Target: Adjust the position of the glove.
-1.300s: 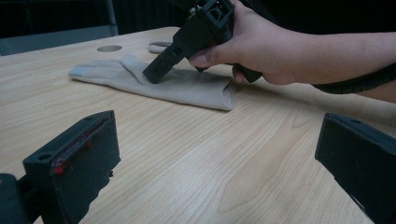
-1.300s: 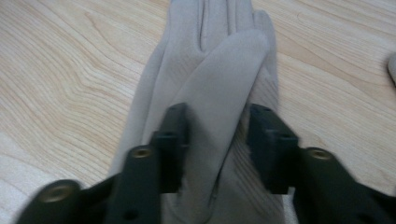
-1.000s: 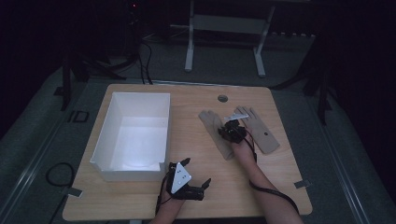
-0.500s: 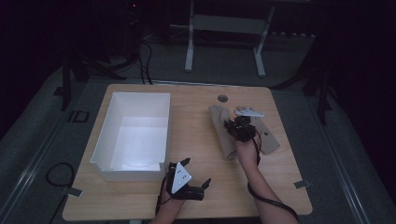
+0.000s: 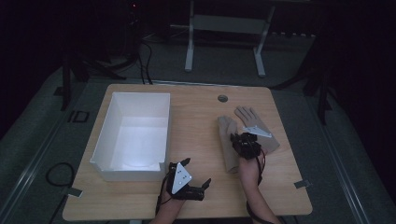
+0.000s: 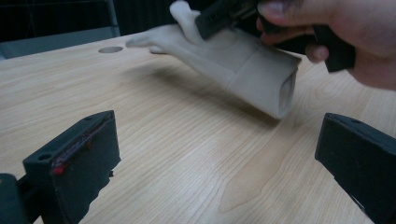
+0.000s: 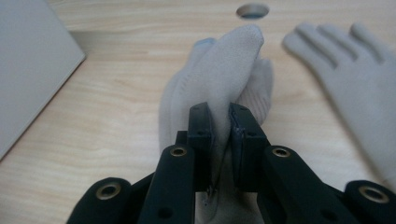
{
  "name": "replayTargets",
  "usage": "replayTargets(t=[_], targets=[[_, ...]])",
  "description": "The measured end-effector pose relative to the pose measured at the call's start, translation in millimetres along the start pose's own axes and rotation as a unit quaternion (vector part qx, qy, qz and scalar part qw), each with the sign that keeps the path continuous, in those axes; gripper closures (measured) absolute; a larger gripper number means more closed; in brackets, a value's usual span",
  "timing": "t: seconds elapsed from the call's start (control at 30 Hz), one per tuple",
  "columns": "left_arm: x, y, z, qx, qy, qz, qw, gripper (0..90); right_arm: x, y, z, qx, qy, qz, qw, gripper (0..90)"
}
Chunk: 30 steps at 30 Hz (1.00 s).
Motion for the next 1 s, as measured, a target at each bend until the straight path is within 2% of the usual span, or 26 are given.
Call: replayTargets(t=[0.1,0.17,0.27,0.33,0.37,0.43,0.5,0.57,0.63,0.73,0.8,1.0], targets=[[0.0,0.0,0.0,0.0,0.0,0.0,1.0,0.2,-1.7,11.5,-3.3,0.003,0.006,-0.014,0.9999,80.1],[0.2,0.0,0.0,0.0,0.001,0.0,1.0,0.2,-4.7,24.1,-8.7,0.009,0.012,-0.032,0.9994,80.0],[0.0,0.0,-0.1,-0.001,0.001,0.0,1.0,0.1,-6.5,30.1,-11.3,0.011,0.013,-0.042,0.999,79.7],[0.0,-0.1,0.0,-0.001,0.001,0.0,1.0,0.2,-6.7,34.4,-12.9,0.012,0.022,-0.042,0.9988,79.1],[0.0,0.0,-0.1,0.0,0.001,0.001,1.0,0.1,-6.4,36.7,-14.6,0.017,0.019,-0.044,0.9987,78.6],[0.2,0.0,-0.1,0.0,0.001,0.001,1.0,0.2,-5.7,41.8,-18.4,0.024,0.03,-0.035,0.9986,77.6],[0.0,0.0,-0.1,0.0,0.001,0.0,1.0,0.2,-6.3,48.8,-23.5,0.034,0.032,-0.035,0.9983,76.1],[-0.2,-0.1,-0.1,-0.001,0.0,-0.001,1.0,0.2,-5.0,52.9,-25.8,0.03,0.035,-0.029,0.9985,75.0],[0.0,0.0,-0.1,0.0,0.001,0.001,1.0,0.2,-2.7,52.7,-26.8,0.031,0.042,-0.016,0.9985,73.3],[0.2,0.0,-0.1,0.0,0.001,0.001,1.0,0.2,-3.8,51.0,-25.6,0.03,0.033,-0.029,0.9986,69.7],[0.2,0.0,-0.1,0.0,0.001,0.0,1.0,0.1,-3.8,49.1,-23.9,0.028,0.031,-0.029,0.9987,64.4],[0.1,0.0,-0.1,0.0,0.001,0.002,1.0,0.2,-2.4,38.5,-17.2,0.027,0.003,-0.019,0.9994,57.6]])
Point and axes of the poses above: each handheld gripper's, and its own axes: z roughly backward along the jaws, y roughly out of its underside, x roughly to its left, the point moved 4 cm from there along -z, roughly forward along the jaws, and after that the axes turned 13 degrees about -y, right-handed, at the moved point
